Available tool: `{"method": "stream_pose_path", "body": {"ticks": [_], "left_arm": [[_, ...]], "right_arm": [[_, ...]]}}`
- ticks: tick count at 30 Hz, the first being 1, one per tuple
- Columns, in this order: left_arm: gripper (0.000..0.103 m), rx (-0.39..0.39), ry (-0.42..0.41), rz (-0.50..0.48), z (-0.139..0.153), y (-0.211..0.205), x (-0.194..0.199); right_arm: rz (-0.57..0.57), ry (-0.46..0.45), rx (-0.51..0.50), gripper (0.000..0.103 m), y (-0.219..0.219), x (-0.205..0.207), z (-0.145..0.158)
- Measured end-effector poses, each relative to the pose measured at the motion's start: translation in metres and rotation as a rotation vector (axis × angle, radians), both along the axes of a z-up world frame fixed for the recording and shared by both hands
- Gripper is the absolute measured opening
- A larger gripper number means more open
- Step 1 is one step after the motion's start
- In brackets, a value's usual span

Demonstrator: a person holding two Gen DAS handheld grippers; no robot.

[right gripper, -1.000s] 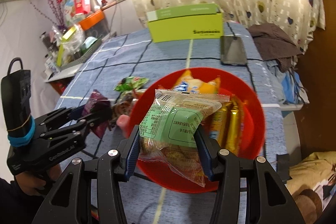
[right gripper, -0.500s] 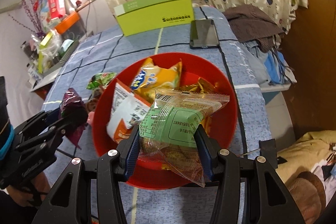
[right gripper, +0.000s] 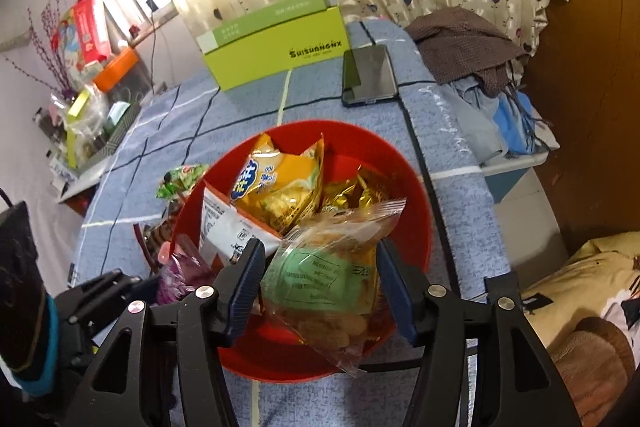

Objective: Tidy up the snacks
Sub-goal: 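Carry both bags over the red basket and release them inside, then move the left tool to the pink jelly cup and grasp it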

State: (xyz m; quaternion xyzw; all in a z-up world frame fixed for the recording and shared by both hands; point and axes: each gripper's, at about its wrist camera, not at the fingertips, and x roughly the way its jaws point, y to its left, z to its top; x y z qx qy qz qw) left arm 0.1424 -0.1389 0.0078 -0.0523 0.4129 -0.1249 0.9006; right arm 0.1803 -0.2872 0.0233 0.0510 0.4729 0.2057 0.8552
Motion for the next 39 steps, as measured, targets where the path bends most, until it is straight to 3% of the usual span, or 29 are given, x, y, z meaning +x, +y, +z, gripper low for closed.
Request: {"method": "stream_pose_path", "body": {"ticks": [7,17,20,22,27,31,39], "left_arm": [[0.04,0.012,0.007,-0.042,-0.009,-0.009,0.007],[0.04,0.002,-0.013,-0.094,-0.014,-0.018,0.021],[0.051,0.002,-0.017,-0.094,-0.01,-0.016,0.017],[0.059,0.002,-0.037,-0.092,-0.007,-0.015,0.011],[0.059,-0.001,-0.056,-0.063,0.001,-0.006,0.003],[0.059,0.003,-0.057,-0.027,0.003,0.002,-0.002],[0.059,-0.009,-0.055,0.024,0.008,0.023,-0.013]], "right_arm": [[-0.021,-0.027,0.028,0.055,-0.008,-0.003,0.008],[-0.017,-0.064,0.038,0.027,-0.011,-0.009,0.015],[-0.008,-0.069,0.027,0.022,-0.009,-0.011,0.016],[-0.003,-0.064,0.025,0.021,-0.009,-0.012,0.015],[-0.003,-0.057,0.004,0.018,-0.008,-0.012,0.013],[0.005,-0.002,-0.015,0.018,-0.005,-0.007,0.002],[-0.017,-0.033,-0.029,0.018,-0.004,-0.005,0.005]]}}
